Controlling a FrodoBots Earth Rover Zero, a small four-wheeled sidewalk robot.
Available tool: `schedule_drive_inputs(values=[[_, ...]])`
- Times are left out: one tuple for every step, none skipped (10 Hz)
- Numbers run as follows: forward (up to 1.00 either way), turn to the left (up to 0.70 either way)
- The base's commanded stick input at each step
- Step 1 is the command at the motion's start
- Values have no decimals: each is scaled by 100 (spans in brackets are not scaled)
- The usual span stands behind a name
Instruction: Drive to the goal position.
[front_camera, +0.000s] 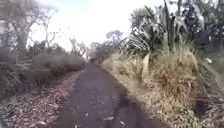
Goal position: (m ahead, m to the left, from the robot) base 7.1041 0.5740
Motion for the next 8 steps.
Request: schedule_drive_inputs(values=[[85, 0], [85, 0], [85, 0], [85, 0], [85, 0], [85, 0], [85, 0], [85, 0]])
